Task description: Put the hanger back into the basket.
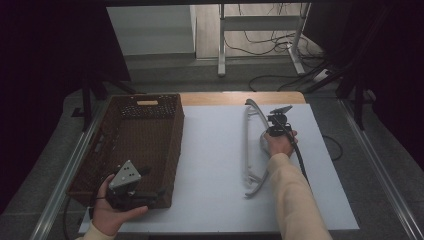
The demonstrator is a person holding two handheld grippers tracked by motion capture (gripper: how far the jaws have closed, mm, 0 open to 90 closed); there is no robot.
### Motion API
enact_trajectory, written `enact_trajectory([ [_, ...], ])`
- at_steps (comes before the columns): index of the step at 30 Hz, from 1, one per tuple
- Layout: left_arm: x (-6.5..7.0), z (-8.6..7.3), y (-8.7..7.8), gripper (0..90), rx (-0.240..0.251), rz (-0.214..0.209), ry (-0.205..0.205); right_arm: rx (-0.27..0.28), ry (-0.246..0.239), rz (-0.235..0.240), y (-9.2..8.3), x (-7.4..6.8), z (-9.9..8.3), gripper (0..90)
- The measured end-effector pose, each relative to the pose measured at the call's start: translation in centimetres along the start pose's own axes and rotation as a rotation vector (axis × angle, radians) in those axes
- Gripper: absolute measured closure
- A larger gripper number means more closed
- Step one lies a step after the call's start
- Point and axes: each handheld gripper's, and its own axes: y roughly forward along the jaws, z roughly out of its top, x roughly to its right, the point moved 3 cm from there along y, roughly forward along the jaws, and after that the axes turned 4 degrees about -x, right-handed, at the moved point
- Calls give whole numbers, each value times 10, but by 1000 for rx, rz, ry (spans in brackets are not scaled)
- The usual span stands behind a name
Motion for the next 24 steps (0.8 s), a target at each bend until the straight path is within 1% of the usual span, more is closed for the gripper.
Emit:
enact_trajectory([
  [2, 0, 0, 0, 192, 0, 0, -1, 1, -3, 11, 0, 1, 0, 825],
  [5, 0, 0, 0, 192, 1, 0, -2, 8, -10, 41, -3, 2, 0, 825],
  [10, 0, 0, 0, 192, 2, 0, -2, 32, -45, 61, -11, 3, 3, 827],
  [12, 0, 0, 0, 192, 3, 1, -2, 43, -52, 82, -15, 5, 4, 827],
  [14, -1, 0, 0, 192, 2, 1, -2, 52, -65, 93, -20, 6, 6, 828],
  [19, -1, 0, -1, 192, 3, 2, -1, 92, -86, 132, -37, 11, 10, 828],
  [22, -1, 0, -1, 192, 5, 3, -3, 122, -98, 164, -49, 14, 13, 829],
  [24, -1, 0, -1, 193, 4, 3, -5, 137, -101, 203, -58, 16, 13, 829],
])
